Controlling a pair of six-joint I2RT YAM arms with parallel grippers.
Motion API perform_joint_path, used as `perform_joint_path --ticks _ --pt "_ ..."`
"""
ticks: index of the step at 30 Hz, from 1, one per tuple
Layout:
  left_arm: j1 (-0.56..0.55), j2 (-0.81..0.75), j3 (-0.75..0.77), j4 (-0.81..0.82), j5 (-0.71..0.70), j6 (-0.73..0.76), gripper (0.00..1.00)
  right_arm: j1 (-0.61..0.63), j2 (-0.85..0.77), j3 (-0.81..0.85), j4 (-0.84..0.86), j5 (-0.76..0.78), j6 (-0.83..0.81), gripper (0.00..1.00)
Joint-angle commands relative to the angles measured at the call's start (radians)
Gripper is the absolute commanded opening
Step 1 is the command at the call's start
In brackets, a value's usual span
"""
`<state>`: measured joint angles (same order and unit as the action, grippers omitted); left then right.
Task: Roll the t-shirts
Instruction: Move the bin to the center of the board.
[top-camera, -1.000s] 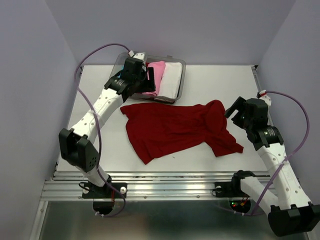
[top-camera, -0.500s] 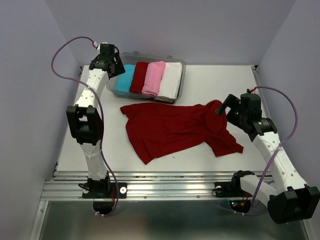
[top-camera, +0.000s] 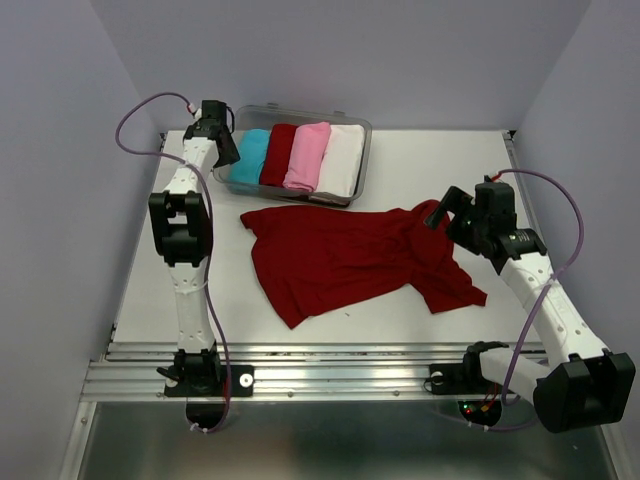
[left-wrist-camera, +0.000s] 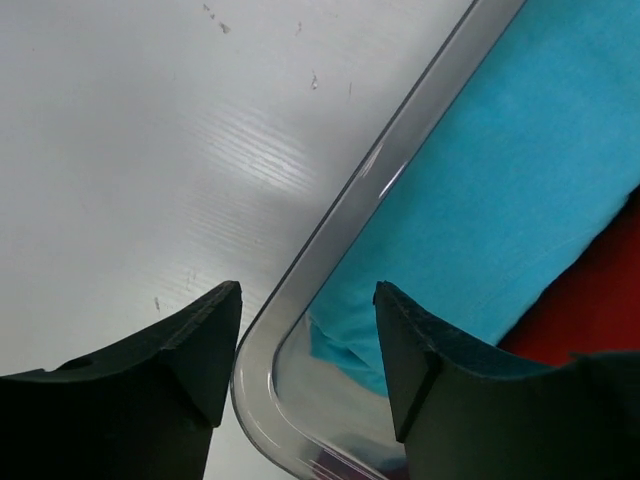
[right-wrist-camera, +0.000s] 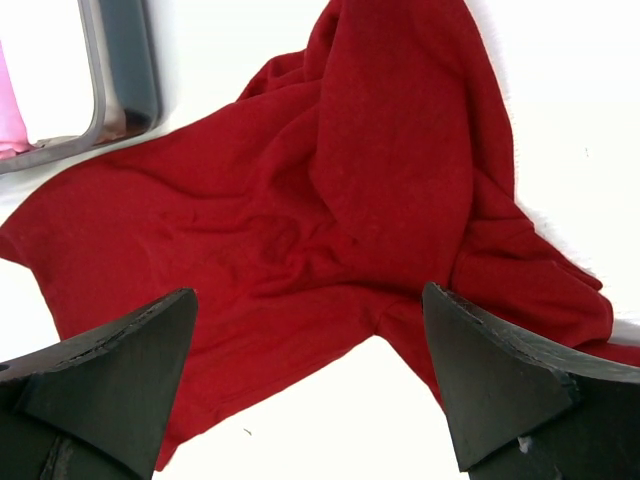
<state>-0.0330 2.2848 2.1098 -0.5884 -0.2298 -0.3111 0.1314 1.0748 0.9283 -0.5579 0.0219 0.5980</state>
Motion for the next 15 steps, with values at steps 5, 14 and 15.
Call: perform_joint_path --ticks 5,14,15 --pt "0.025 -0.031 -0.039 0.028 0.020 0.006 0.31 -0.006 -0.015 0.038 0.049 -0.014 -0.017 0.99" --pt "0.025 -0.223 -0.380 0.093 0.018 -0.048 0.00 -0.006 -0.018 0.030 0.055 -0.057 -0.023 0.99" --pt "0.025 -0.249 -0.427 0.111 0.018 -0.054 0.00 -0.006 -0.016 0.024 0.065 -0.065 -0.024 0.99"
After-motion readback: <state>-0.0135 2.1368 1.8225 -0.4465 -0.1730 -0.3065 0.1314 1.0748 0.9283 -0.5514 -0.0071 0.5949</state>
